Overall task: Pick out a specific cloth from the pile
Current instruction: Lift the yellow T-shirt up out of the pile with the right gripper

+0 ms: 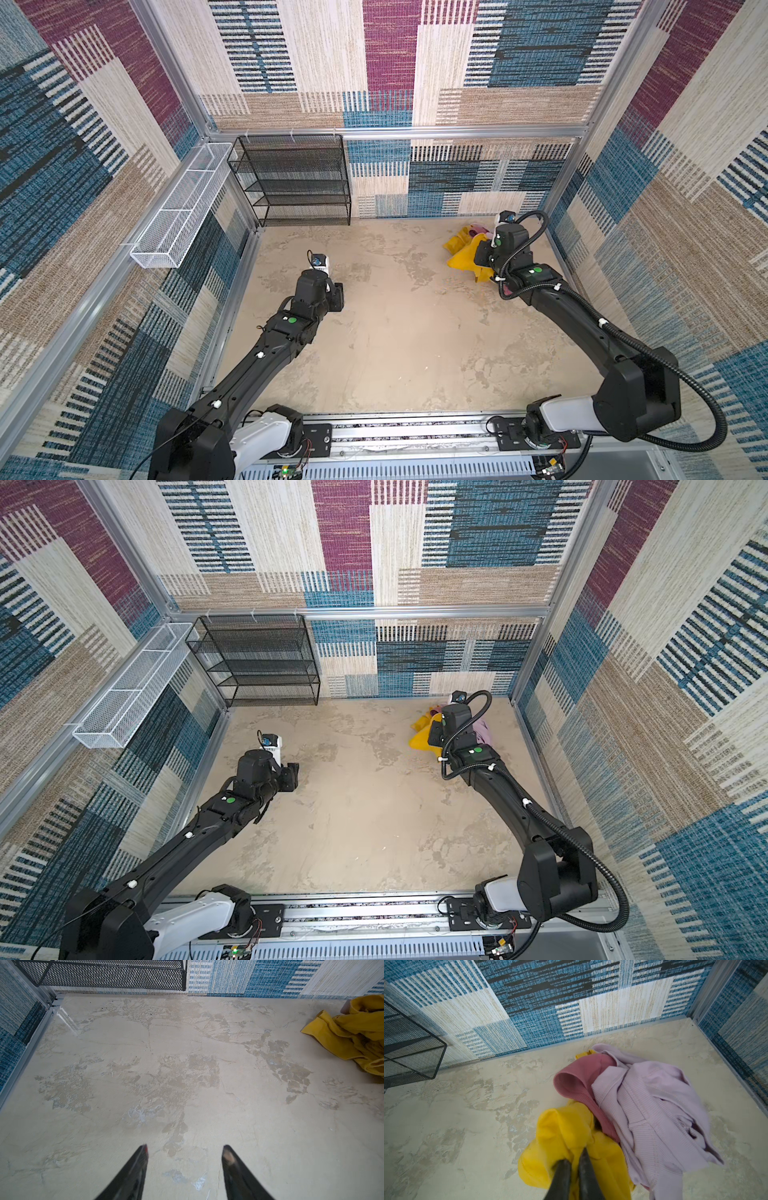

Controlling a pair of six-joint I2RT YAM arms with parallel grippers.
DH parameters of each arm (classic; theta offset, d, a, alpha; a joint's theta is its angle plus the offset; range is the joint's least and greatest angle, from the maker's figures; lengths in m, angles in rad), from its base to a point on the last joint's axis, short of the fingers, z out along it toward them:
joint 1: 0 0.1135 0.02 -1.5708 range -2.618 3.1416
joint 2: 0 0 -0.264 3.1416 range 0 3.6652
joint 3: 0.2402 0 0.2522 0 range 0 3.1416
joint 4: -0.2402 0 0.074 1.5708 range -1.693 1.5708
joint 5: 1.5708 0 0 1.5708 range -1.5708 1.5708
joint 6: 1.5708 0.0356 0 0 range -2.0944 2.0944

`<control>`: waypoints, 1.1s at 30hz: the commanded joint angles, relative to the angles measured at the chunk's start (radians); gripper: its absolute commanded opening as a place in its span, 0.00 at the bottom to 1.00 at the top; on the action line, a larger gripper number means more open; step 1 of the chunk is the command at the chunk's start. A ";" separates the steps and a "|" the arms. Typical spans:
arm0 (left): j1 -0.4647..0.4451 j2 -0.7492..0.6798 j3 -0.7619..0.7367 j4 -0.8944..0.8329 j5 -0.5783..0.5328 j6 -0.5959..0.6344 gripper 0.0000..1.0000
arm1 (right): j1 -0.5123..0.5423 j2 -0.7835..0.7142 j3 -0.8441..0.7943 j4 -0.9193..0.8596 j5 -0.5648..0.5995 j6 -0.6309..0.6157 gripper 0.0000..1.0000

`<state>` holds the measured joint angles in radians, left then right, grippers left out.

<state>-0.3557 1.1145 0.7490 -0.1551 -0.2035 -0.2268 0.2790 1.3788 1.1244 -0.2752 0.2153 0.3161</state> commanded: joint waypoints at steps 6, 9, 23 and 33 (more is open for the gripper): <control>0.000 -0.002 0.002 -0.016 -0.004 0.000 0.59 | -0.025 -0.018 0.067 0.010 -0.054 -0.016 0.00; 0.000 -0.003 0.006 -0.020 -0.006 0.001 0.59 | -0.032 -0.017 0.099 0.004 -0.065 -0.025 0.00; 0.000 -0.010 0.015 -0.034 -0.007 0.006 0.58 | -0.049 -0.001 0.246 -0.021 -0.117 -0.042 0.00; 0.000 -0.013 0.027 -0.036 -0.001 0.009 0.58 | -0.054 0.018 0.362 -0.036 -0.174 -0.043 0.00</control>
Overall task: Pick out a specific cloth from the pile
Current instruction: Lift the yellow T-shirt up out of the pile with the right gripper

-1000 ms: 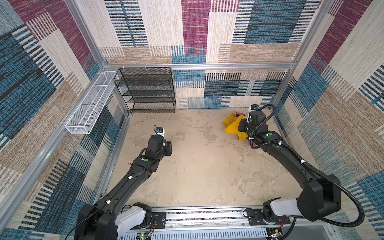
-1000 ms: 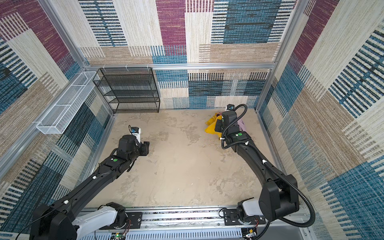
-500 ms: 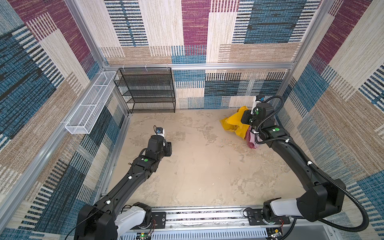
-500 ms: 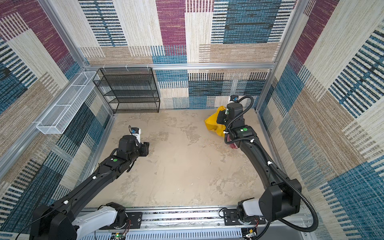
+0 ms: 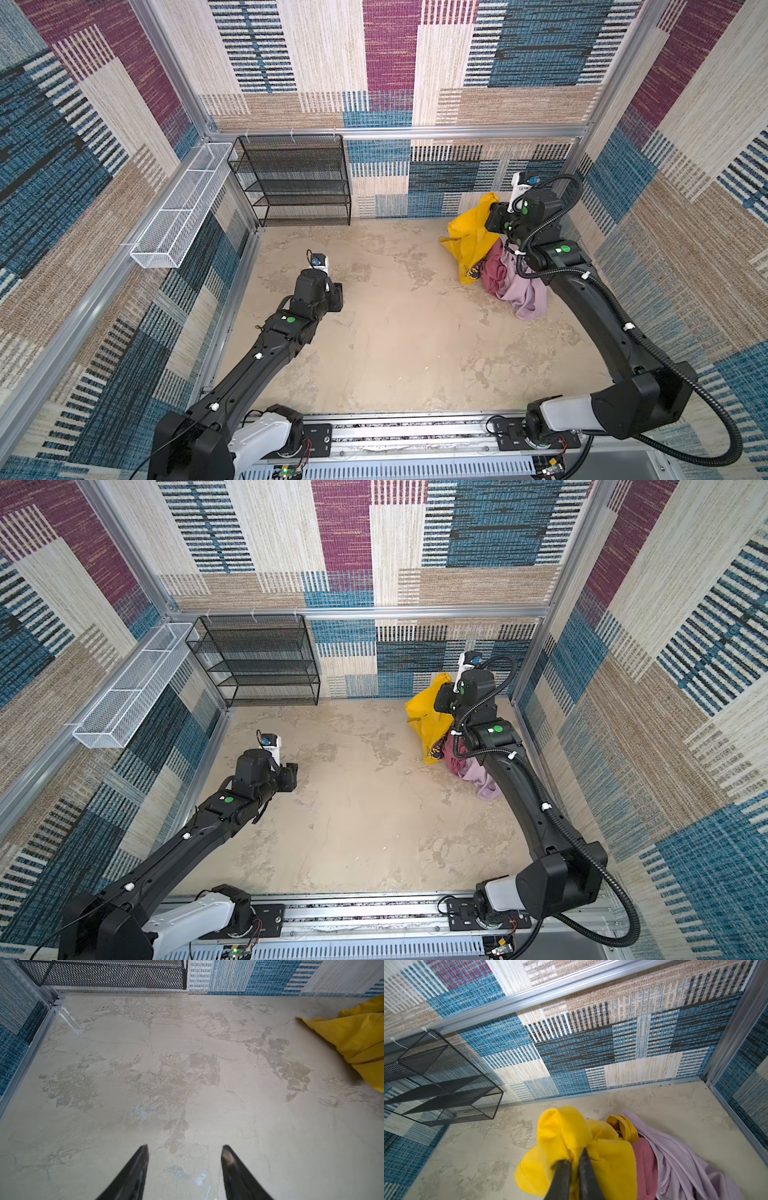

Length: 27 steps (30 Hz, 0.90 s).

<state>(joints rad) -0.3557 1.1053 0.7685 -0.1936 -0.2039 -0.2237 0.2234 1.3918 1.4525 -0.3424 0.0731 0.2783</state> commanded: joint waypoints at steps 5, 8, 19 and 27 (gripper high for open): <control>0.000 -0.006 0.018 -0.007 -0.004 0.009 0.58 | 0.002 0.025 0.108 0.018 -0.082 -0.001 0.00; 0.000 -0.012 0.034 -0.028 -0.012 0.007 0.58 | 0.001 0.032 0.143 0.015 -0.120 0.004 0.00; 0.001 -0.056 0.100 -0.140 -0.044 -0.006 0.57 | 0.002 0.085 0.326 -0.012 -0.332 0.016 0.00; -0.001 -0.065 0.131 -0.183 -0.055 -0.028 0.56 | 0.006 0.142 0.499 -0.072 -0.541 0.029 0.00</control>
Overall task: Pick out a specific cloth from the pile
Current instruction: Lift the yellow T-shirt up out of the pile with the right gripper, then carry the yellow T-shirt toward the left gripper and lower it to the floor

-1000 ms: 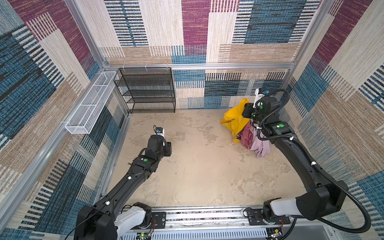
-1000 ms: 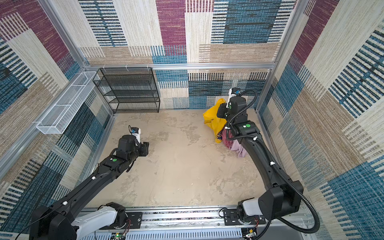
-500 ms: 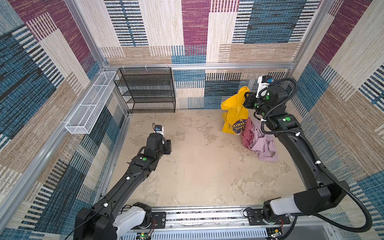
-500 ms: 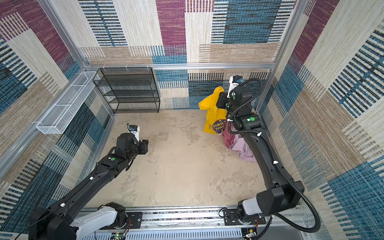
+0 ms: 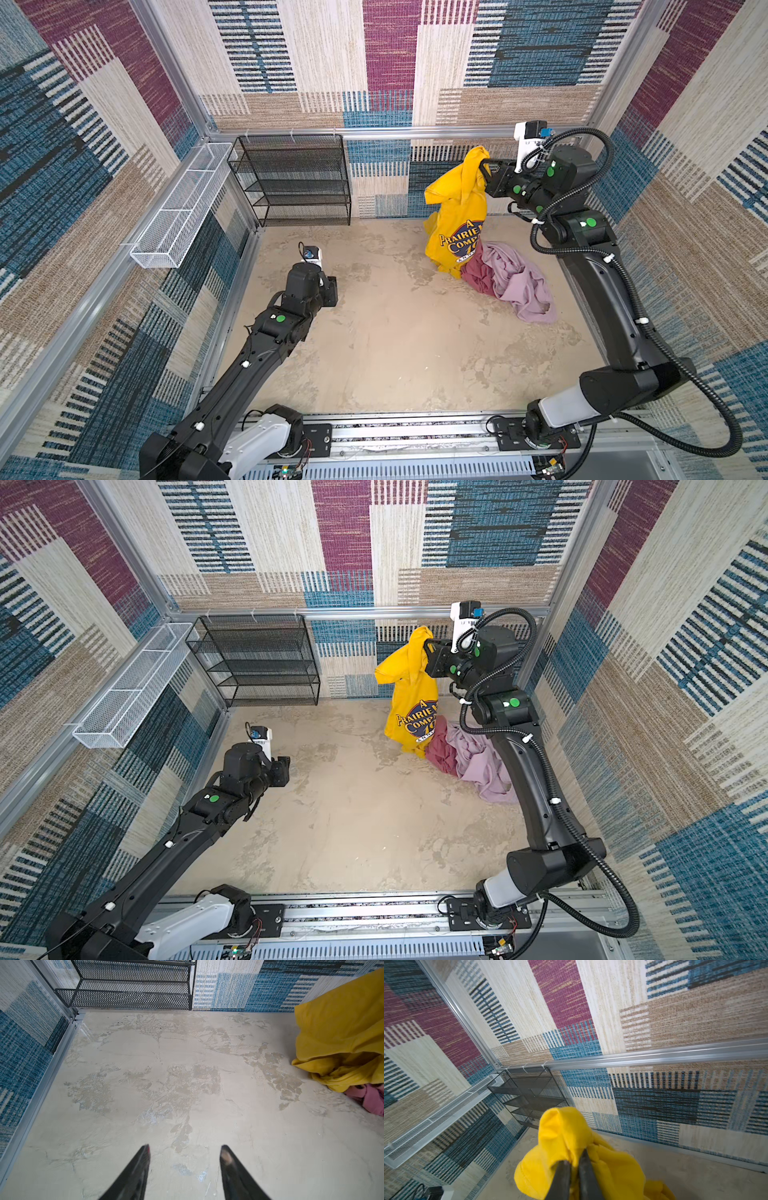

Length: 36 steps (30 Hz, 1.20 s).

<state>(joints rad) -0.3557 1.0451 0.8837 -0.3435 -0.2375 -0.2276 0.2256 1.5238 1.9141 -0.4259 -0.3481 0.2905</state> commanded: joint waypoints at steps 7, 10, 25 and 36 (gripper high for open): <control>0.000 -0.018 0.053 -0.075 -0.022 -0.051 0.55 | 0.072 0.062 0.170 -0.029 -0.212 -0.002 0.00; 0.001 -0.030 0.072 -0.103 -0.024 -0.065 0.55 | 0.117 0.100 0.242 -0.049 -0.242 -0.015 0.00; 0.000 -0.136 0.226 -0.337 -0.025 -0.126 0.54 | 0.322 0.341 0.534 -0.015 -0.392 0.040 0.00; 0.000 -0.212 0.248 -0.416 -0.086 -0.124 0.54 | 0.446 0.552 0.680 0.109 -0.437 0.115 0.00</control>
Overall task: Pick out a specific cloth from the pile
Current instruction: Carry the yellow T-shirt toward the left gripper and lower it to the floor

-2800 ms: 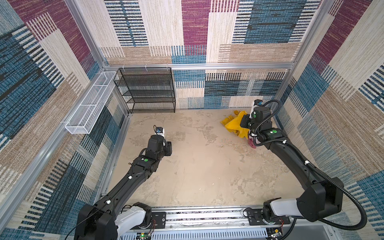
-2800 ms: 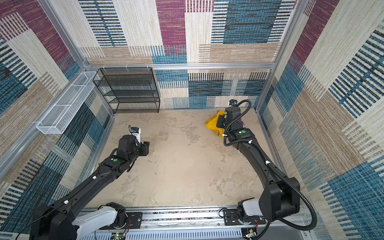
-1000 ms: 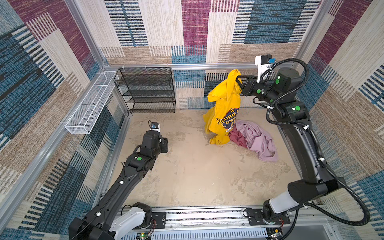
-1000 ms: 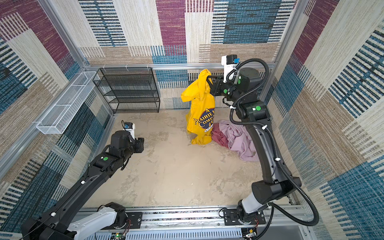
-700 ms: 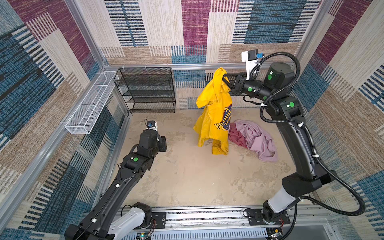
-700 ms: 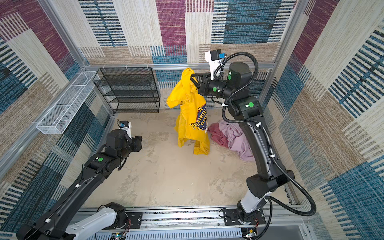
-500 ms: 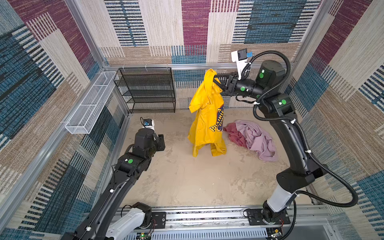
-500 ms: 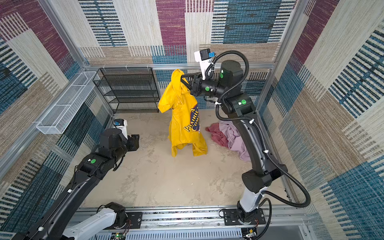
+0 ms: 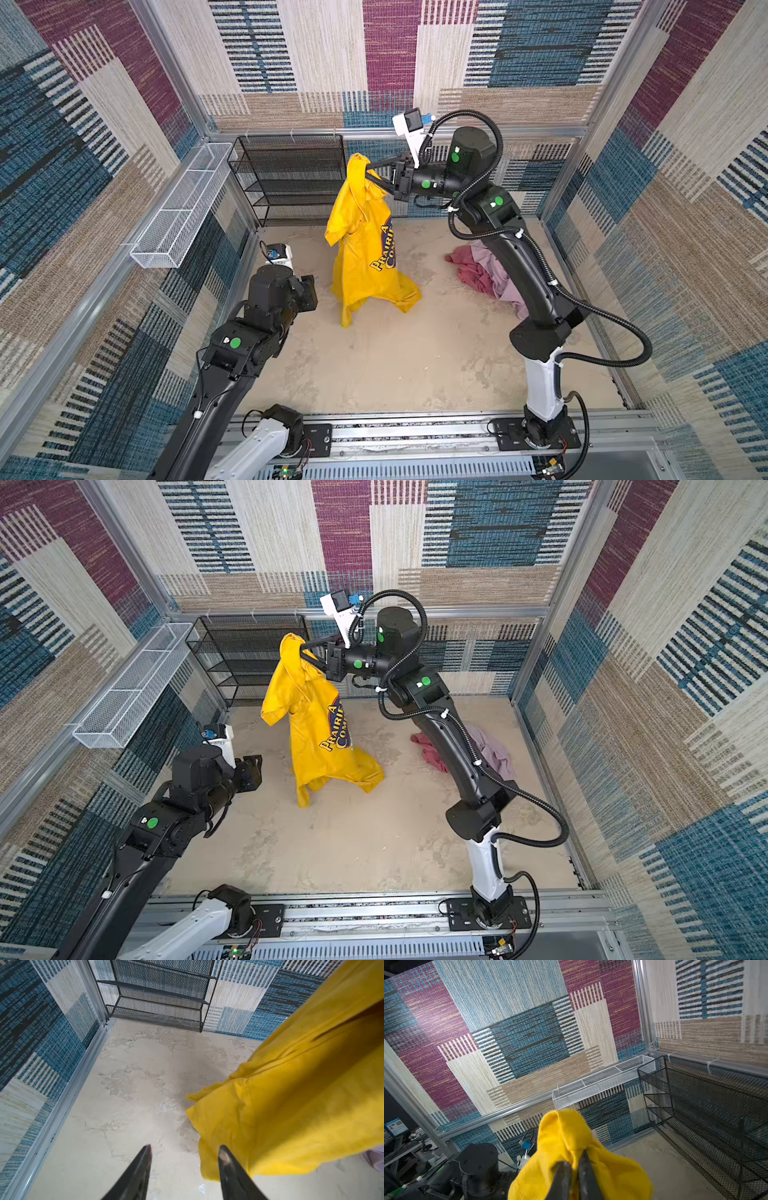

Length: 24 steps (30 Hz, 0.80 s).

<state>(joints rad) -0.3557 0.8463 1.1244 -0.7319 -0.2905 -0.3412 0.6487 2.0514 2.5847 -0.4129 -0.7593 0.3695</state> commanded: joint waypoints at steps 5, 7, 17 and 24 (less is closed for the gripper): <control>0.000 -0.033 0.016 -0.050 -0.042 0.006 0.54 | 0.082 0.107 0.011 0.114 -0.003 0.037 0.00; 0.000 -0.036 0.019 -0.064 -0.045 0.013 0.54 | 0.098 0.142 0.012 0.114 0.001 0.036 0.00; 0.000 -0.097 -0.021 -0.075 -0.081 0.016 0.54 | 0.166 0.295 -0.069 0.109 0.119 0.006 0.00; 0.000 -0.085 -0.037 -0.072 -0.061 0.010 0.53 | 0.192 0.374 -0.159 0.113 0.225 -0.015 0.01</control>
<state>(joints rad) -0.3557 0.7563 1.0935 -0.8005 -0.3580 -0.3367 0.8398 2.4138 2.4626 -0.3443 -0.6071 0.3634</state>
